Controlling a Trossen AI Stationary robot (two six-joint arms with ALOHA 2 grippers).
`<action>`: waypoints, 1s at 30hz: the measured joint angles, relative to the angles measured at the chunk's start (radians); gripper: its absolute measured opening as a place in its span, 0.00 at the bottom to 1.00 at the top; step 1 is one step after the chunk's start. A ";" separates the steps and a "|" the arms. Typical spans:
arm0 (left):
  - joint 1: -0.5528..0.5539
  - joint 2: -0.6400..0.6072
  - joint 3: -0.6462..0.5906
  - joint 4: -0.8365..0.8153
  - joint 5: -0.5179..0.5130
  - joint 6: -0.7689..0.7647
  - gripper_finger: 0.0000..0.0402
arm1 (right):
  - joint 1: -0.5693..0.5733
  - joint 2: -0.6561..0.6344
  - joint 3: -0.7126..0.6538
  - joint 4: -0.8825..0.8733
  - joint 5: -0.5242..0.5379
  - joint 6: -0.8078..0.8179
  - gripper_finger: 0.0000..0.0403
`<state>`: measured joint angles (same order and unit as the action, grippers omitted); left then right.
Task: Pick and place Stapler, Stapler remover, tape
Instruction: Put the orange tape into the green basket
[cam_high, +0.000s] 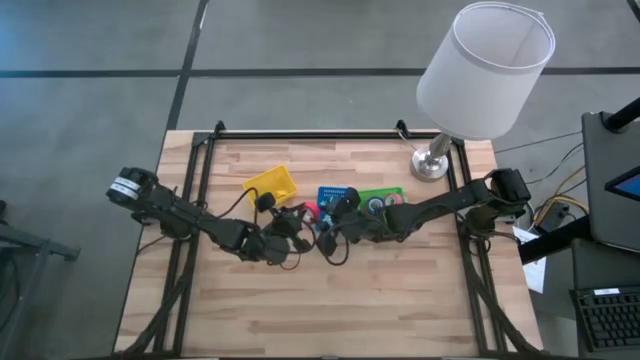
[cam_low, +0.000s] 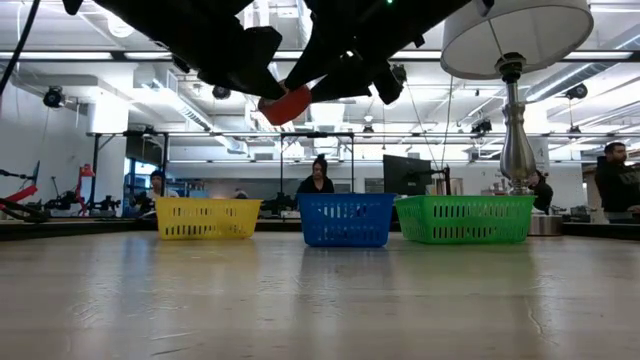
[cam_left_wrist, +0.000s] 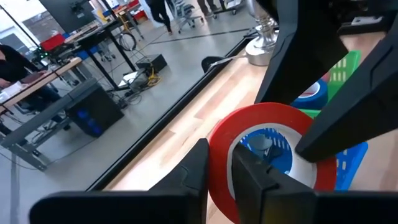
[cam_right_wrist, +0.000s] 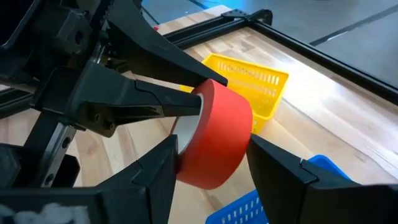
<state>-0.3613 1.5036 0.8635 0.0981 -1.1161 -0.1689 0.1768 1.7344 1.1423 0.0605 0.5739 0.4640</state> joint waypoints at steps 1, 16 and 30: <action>0.000 0.000 0.000 0.007 0.003 0.001 0.12 | 0.000 0.000 0.000 0.002 -0.002 -0.001 0.46; -0.001 0.000 -0.001 0.023 0.015 0.012 0.13 | 0.000 0.000 -0.001 -0.005 -0.018 -0.067 0.32; 0.001 0.000 -0.001 -0.015 0.062 0.011 0.23 | 0.002 0.001 -0.002 -0.066 -0.033 -0.078 0.33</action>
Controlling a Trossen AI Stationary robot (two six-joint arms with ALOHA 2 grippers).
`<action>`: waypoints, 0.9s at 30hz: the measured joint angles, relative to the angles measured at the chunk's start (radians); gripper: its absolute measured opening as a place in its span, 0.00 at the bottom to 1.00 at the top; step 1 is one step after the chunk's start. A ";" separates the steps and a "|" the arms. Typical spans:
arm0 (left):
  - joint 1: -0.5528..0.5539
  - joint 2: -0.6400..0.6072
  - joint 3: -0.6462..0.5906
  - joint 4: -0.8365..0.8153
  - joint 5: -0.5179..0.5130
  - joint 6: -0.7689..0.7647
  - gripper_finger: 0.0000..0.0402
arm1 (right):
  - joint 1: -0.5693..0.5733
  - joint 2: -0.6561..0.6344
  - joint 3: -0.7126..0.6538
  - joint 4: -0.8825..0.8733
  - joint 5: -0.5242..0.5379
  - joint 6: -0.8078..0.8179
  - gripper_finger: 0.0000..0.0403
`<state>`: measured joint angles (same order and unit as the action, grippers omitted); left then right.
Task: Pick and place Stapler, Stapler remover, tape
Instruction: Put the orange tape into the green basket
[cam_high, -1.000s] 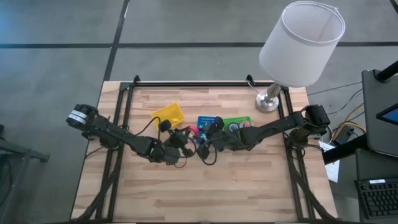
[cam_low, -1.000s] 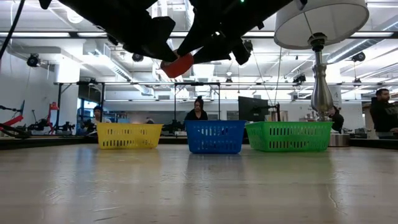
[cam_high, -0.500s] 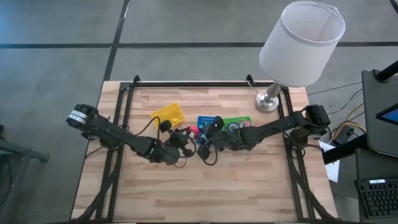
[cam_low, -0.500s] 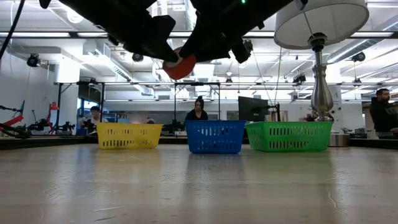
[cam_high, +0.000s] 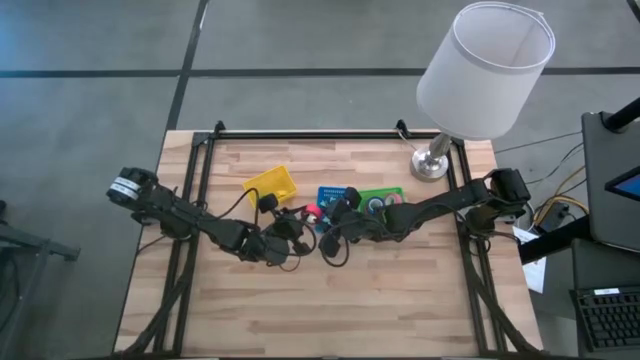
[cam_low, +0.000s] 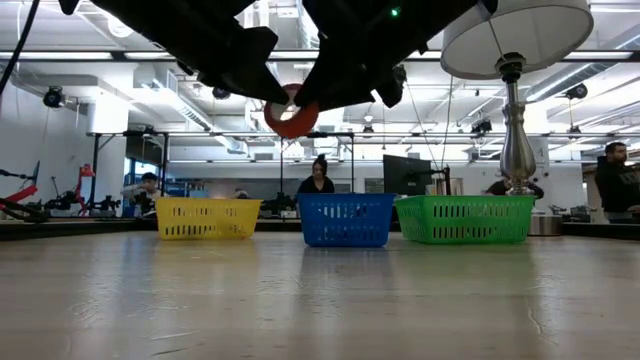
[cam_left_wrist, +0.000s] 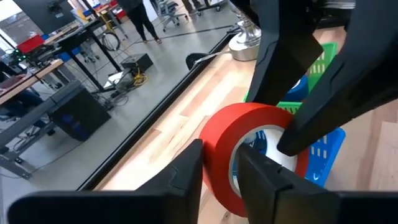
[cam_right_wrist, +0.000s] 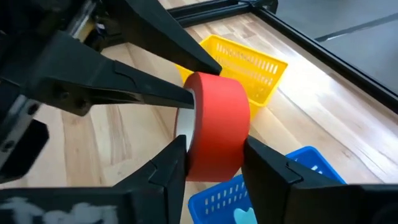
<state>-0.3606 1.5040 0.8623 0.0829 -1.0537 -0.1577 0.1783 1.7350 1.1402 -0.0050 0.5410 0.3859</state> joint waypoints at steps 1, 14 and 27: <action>0.001 0.000 0.000 -0.001 0.003 0.000 0.24 | 0.000 0.001 -0.001 -0.001 0.001 0.000 0.32; 0.002 -0.001 0.000 -0.006 0.001 0.000 0.34 | -0.001 -0.001 -0.002 -0.214 0.006 0.064 0.30; 0.004 -0.001 0.000 -0.038 0.000 -0.005 0.34 | 0.000 -0.159 -0.001 -0.800 0.005 0.274 0.30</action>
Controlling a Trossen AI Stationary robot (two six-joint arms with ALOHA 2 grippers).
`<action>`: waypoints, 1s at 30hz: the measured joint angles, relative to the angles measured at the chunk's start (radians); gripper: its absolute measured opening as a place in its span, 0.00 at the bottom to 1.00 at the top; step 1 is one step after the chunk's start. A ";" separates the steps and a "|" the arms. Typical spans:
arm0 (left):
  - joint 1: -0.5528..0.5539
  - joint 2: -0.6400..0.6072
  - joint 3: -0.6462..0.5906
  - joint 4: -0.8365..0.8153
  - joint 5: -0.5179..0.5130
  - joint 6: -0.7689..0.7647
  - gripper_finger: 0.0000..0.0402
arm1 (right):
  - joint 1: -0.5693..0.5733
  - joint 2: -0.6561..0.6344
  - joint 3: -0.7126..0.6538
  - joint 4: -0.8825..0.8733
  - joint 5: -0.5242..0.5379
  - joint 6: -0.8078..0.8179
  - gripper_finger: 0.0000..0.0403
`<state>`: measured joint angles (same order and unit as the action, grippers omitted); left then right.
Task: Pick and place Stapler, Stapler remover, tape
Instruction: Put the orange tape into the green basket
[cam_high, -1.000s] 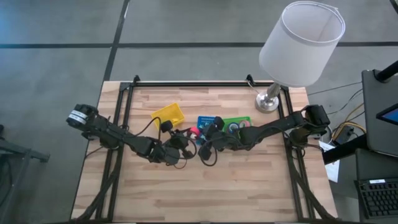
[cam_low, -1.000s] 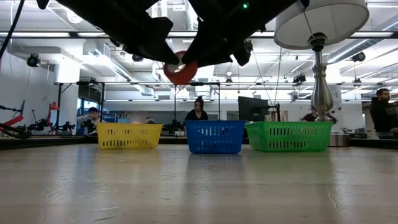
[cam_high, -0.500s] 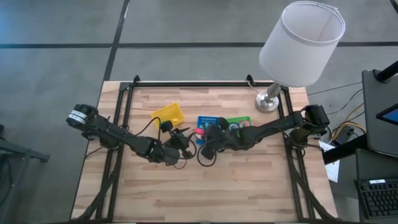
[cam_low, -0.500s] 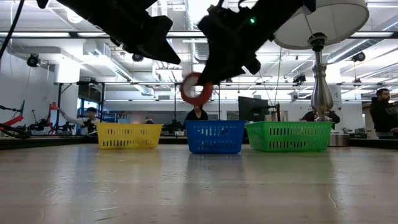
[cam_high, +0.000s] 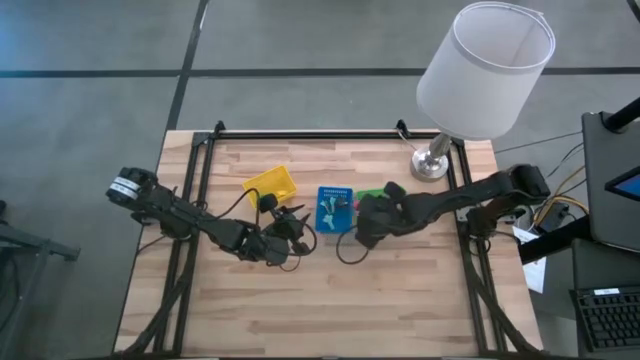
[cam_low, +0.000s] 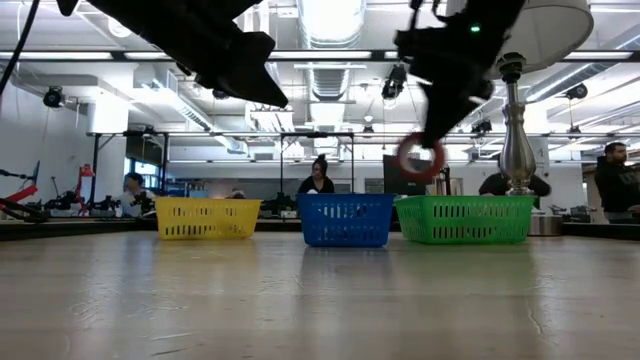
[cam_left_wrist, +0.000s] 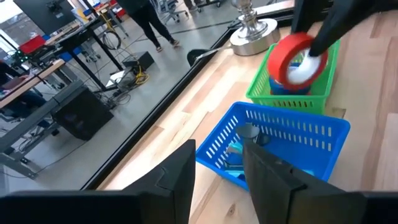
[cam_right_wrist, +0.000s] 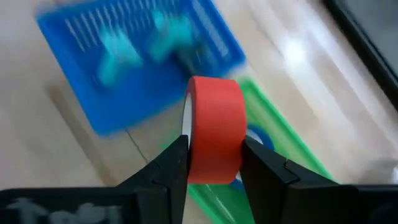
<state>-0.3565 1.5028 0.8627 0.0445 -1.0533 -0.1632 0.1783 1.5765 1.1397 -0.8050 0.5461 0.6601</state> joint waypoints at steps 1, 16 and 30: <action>0.000 0.000 0.000 0.000 0.000 -0.002 0.34 | 0.000 -0.011 0.000 -0.052 -0.019 -0.002 0.30; 0.001 0.000 -0.001 -0.001 0.001 -0.028 0.34 | 0.000 -0.055 -0.130 -0.209 -0.096 -0.204 0.30; 0.011 0.000 -0.001 -0.001 0.001 -0.028 0.34 | 0.000 -0.054 -0.203 -0.203 -0.024 -0.137 0.38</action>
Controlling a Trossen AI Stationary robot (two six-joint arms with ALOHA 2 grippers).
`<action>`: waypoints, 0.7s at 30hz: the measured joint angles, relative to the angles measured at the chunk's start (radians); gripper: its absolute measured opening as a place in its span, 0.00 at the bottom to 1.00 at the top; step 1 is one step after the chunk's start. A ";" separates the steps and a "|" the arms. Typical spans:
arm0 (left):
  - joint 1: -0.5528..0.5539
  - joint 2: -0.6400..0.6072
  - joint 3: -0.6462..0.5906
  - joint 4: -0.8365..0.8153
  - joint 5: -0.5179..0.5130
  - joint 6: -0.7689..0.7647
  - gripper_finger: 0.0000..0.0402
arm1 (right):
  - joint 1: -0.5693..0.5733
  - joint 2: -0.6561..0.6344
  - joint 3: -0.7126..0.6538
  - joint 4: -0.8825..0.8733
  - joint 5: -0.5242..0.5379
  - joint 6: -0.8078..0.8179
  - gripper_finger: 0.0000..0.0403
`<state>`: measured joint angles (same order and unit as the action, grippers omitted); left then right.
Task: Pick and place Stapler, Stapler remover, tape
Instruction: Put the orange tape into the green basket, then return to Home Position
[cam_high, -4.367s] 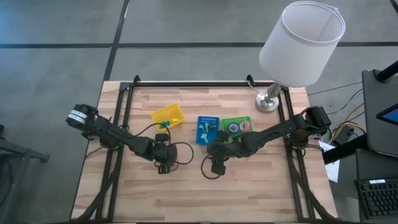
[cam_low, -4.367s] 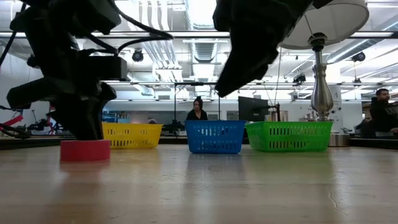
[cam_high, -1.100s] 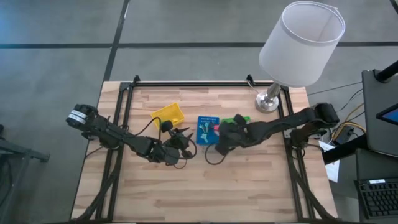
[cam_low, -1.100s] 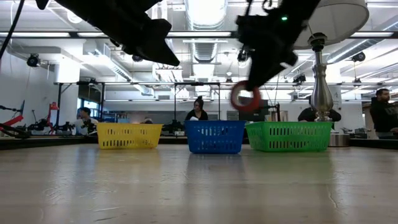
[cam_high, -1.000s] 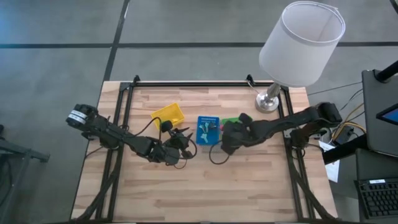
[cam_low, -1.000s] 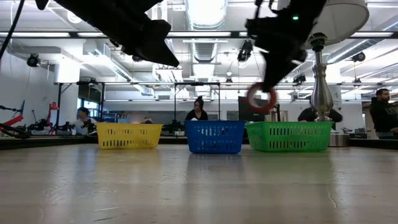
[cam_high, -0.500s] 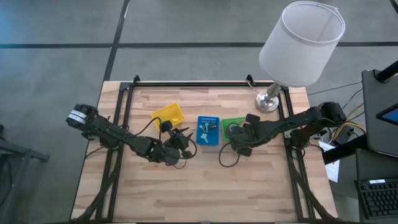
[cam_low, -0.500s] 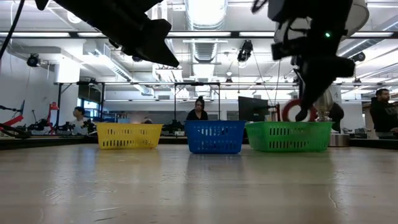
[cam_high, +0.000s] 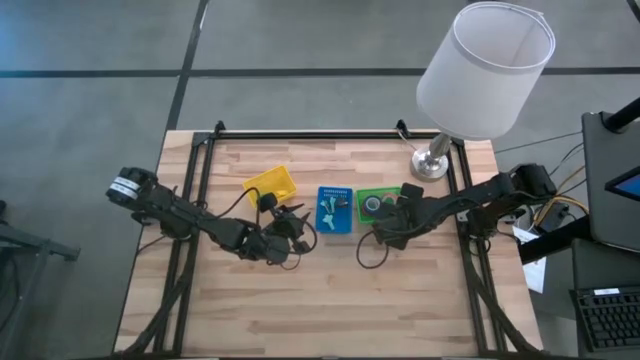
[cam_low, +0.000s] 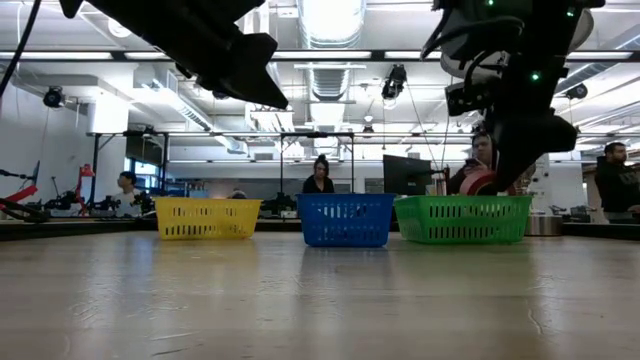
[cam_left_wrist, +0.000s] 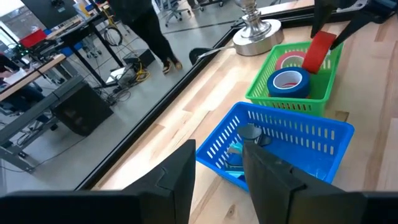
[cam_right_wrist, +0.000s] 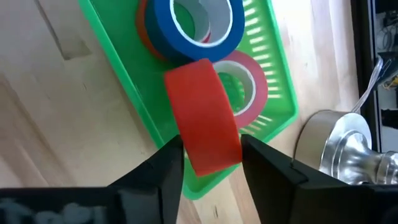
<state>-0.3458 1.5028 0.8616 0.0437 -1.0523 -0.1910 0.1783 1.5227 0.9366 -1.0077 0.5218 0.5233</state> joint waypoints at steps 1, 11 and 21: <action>0.000 0.000 0.000 0.000 0.000 0.000 0.34 | 0.000 0.000 0.005 0.001 -0.001 0.001 0.39; 0.000 0.000 0.000 0.000 0.000 0.008 0.34 | 0.009 0.000 0.142 -0.017 -0.010 -0.008 0.46; -0.079 -0.125 0.017 -0.100 -0.063 0.064 0.34 | 0.056 -0.026 0.348 -0.115 -0.023 -0.030 0.45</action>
<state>-0.4249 1.3777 0.8783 -0.0565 -1.1155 -0.1265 0.2345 1.4963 1.2846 -1.1224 0.4992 0.4931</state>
